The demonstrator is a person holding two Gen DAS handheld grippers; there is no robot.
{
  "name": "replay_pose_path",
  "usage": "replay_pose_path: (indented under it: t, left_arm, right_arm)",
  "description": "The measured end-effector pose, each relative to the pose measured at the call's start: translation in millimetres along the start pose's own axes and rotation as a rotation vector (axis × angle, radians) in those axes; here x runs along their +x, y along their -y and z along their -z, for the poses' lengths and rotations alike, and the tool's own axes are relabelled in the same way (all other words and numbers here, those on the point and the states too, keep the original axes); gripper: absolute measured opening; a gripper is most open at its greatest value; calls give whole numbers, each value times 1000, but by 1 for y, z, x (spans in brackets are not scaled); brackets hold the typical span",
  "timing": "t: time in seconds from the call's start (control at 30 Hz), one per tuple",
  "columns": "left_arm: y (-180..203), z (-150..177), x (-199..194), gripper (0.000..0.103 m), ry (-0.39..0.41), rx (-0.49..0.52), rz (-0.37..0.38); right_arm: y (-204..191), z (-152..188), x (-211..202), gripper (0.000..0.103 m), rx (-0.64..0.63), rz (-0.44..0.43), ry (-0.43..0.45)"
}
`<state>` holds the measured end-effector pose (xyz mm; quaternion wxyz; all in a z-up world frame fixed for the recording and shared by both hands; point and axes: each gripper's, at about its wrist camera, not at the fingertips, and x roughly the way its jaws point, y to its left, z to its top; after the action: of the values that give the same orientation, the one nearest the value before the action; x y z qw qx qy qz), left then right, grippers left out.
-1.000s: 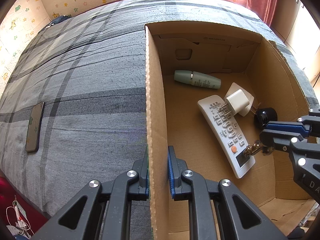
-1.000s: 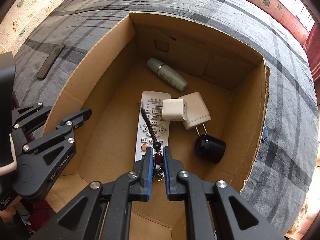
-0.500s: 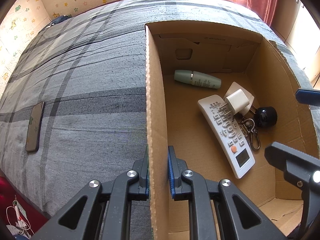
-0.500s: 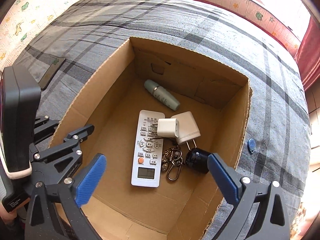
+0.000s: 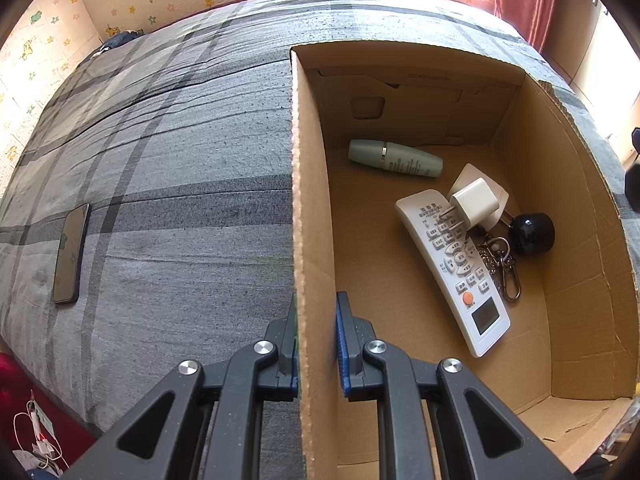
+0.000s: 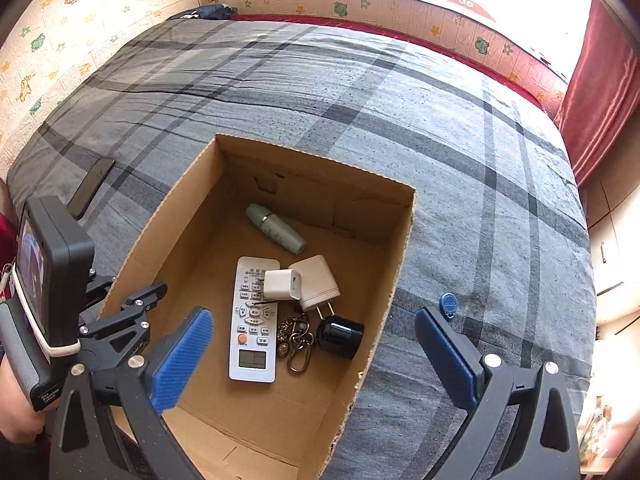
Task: Organize rigid objects
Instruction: 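Withdraw the right tool from the box toward the blue fob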
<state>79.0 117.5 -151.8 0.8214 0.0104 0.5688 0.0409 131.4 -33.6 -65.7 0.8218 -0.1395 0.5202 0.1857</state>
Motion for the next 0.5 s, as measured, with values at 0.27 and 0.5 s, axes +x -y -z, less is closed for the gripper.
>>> replay_pose_path:
  t: [0.27, 0.5]
  left_arm:
    - [1, 0, 0, 16, -2, 3, -3]
    - [2, -1, -1, 16, -4, 5, -7]
  right_arm:
    - [48, -4, -7, 103, 99, 46, 20]
    - [86, -2, -8, 103, 171, 77, 27]
